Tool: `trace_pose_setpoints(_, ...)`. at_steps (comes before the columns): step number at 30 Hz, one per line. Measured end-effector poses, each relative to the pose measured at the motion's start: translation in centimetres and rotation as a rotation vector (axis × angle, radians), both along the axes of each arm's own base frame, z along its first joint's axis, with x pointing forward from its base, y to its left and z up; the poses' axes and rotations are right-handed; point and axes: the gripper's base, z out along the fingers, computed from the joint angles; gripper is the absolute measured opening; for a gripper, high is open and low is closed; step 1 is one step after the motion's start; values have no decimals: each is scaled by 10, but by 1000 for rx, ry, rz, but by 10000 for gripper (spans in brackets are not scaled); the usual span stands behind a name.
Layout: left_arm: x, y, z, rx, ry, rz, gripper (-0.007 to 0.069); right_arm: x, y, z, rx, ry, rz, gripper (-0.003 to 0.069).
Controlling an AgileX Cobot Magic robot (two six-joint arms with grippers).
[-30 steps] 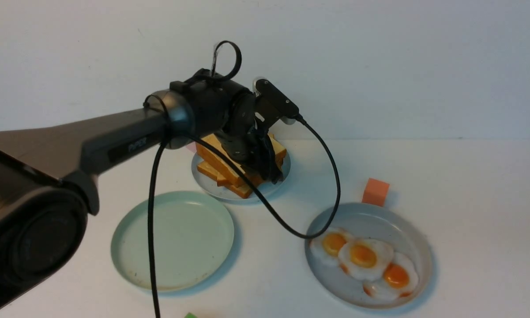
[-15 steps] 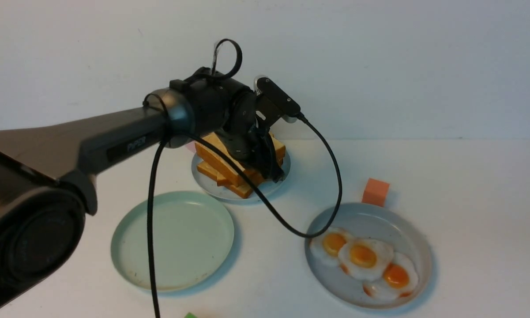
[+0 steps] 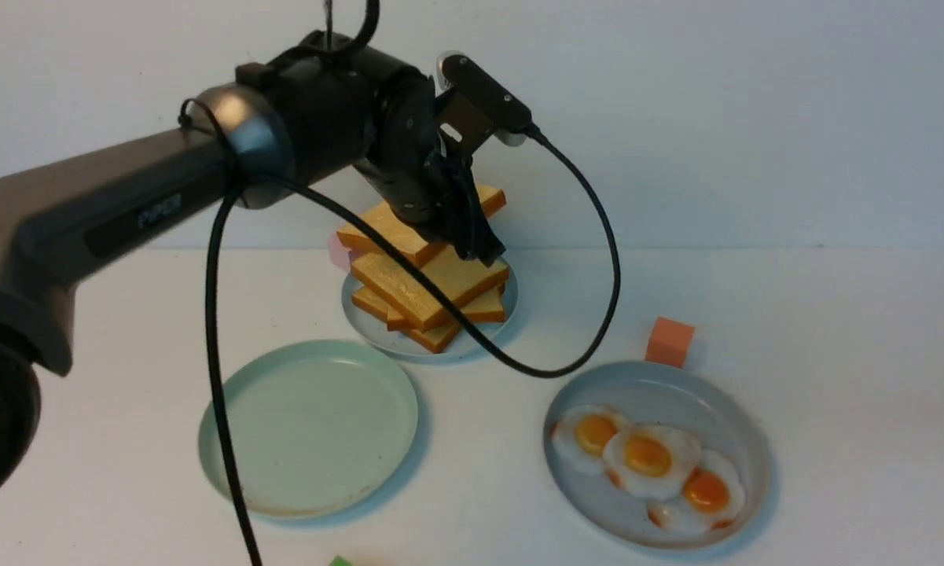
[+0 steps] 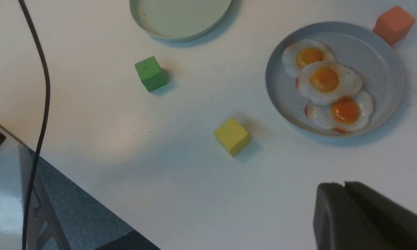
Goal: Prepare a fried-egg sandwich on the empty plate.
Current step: Use the left arm to put a slice of bread into the empty plate in the middle
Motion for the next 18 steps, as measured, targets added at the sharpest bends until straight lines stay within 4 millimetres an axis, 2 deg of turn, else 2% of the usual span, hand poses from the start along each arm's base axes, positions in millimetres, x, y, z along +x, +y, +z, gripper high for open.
trace_pose_setpoints(2,-7,1,10,4,7,-1,-7,0,0,0,3,-5,-2,59)
trace_pose_setpoints(3,-21,1,27,2,13,-4,-7,1,0,1,9,-15,-5,59)
trace_pose_setpoints(5,-40,3,41,-4,31,-2,-7,2,1,3,19,-32,-10,61)
trace_pose_setpoints(7,-57,7,45,-10,54,5,-7,4,1,5,34,-59,-18,63)
trace_pose_setpoints(8,-59,8,45,-10,57,7,-7,4,1,5,34,-59,-17,63)
trace_pose_setpoints(11,-87,26,31,-11,118,54,-9,8,4,11,75,-136,-7,64)
trace_pose_setpoints(13,-105,38,13,4,142,65,-11,8,7,16,108,-182,19,64)
trace_pose_setpoints(18,-130,52,-25,40,179,47,-12,11,12,26,182,-292,58,65)
